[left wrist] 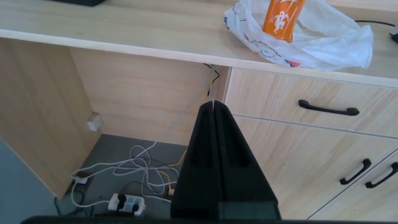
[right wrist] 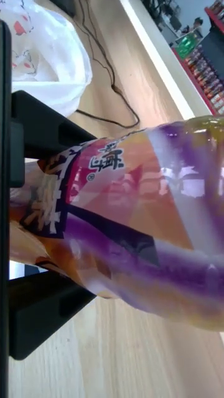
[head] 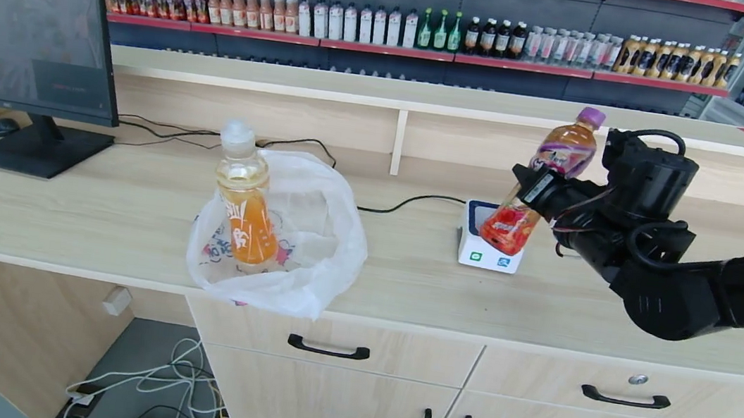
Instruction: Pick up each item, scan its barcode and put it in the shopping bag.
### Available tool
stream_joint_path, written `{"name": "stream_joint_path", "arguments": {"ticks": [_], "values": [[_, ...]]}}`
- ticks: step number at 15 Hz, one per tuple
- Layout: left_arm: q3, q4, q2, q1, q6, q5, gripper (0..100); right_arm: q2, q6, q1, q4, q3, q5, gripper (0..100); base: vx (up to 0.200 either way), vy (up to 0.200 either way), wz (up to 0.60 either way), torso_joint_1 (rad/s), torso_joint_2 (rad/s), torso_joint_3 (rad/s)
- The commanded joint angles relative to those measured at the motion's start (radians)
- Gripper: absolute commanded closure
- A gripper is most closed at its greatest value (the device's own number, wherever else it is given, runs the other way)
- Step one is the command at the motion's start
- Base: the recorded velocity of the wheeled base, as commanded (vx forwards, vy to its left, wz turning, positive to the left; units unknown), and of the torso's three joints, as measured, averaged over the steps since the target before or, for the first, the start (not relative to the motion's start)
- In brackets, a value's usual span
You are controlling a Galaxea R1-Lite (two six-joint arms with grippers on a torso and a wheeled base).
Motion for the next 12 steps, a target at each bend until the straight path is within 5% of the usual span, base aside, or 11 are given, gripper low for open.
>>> {"name": "stream_joint_path", "arguments": {"ticks": [1,6,9,12], "values": [[0.000,-0.001,0.000,0.000,0.004,-0.001,100,0.029,0.005,-0.010,0.004,-0.011,0.010,100,0.000,0.000,0.00,0.000,0.00,0.000],[0.000,-0.001,0.000,0.000,0.021,-0.001,100,0.063,0.058,-0.010,0.010,-0.031,0.002,100,0.000,0.000,0.00,0.000,0.00,0.000],[0.000,-0.004,0.000,0.000,0.074,-0.004,100,0.072,0.177,-0.010,0.027,-0.080,-0.044,100,0.000,0.000,0.00,0.000,0.00,0.000],[0.000,-0.004,0.000,0.000,0.070,-0.004,100,0.072,0.200,-0.021,0.036,-0.080,-0.055,100,0.000,0.000,0.00,0.000,0.00,0.000]]}}
